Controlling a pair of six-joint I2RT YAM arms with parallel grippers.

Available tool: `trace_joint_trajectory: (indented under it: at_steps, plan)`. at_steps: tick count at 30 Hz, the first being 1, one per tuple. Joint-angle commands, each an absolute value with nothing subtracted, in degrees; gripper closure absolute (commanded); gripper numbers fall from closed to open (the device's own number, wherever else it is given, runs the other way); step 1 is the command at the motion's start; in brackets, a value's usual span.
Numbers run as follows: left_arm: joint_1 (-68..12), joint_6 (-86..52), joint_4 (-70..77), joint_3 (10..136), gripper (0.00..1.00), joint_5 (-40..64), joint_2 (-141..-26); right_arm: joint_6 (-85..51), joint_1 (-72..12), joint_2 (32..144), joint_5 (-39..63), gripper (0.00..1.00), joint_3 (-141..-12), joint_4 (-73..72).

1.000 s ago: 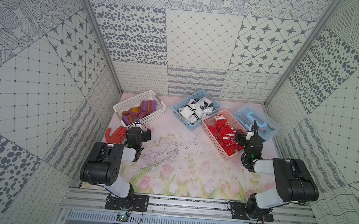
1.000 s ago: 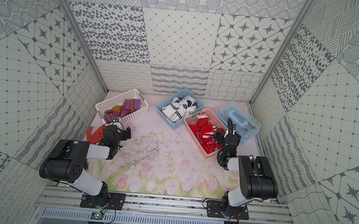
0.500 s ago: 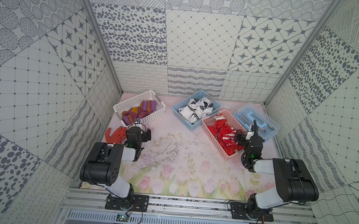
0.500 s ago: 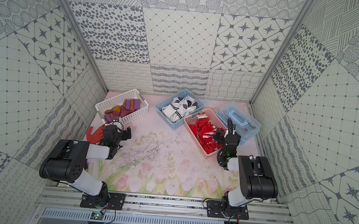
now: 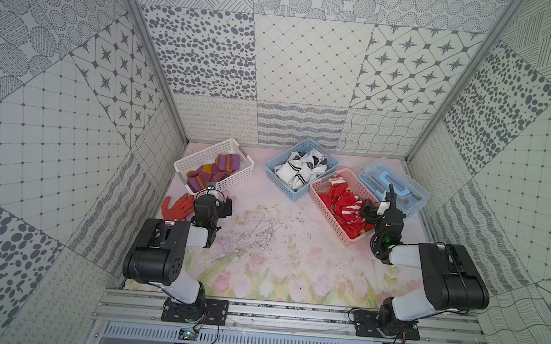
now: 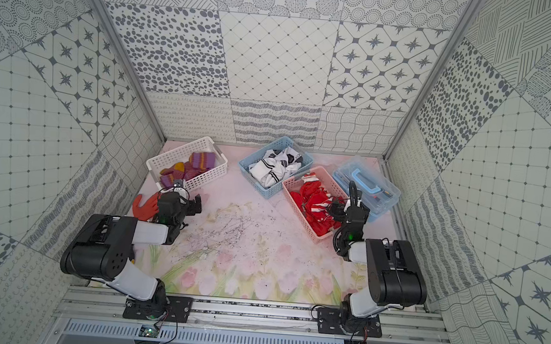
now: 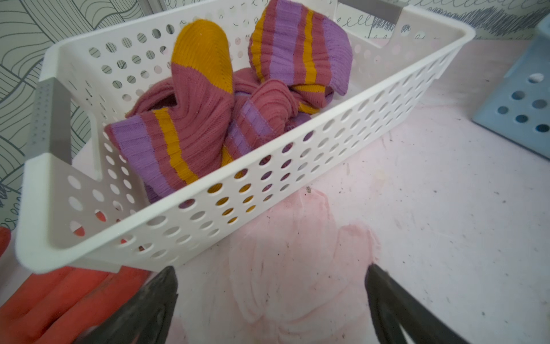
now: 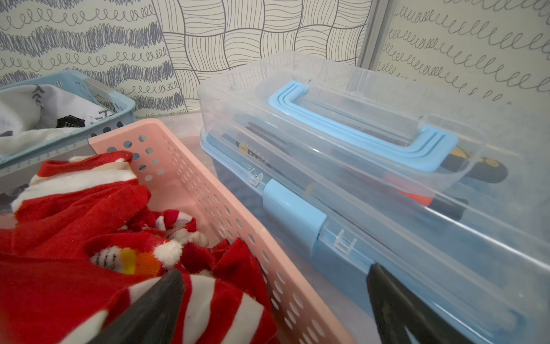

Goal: Sort the socks into the basket by color
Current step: Reset both arms

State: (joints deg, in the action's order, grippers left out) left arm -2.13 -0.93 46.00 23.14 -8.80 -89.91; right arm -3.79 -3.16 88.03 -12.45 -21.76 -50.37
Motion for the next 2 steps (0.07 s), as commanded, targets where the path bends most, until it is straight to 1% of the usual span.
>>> trace_joint_trajectory:
  at_steps: [1, 2]
  plan:
    - [-1.78, -0.09, 48.04, 23.66, 0.02, -8.09, -90.14, -4.04, -3.25, 88.77, -11.78, 0.02, -22.43, -49.92]
    - [-1.76, -0.09, 47.96, 23.64, 0.02, -8.09, -90.09, -4.04, -3.25, 88.77, -11.78, 0.02, -22.37, -49.91]
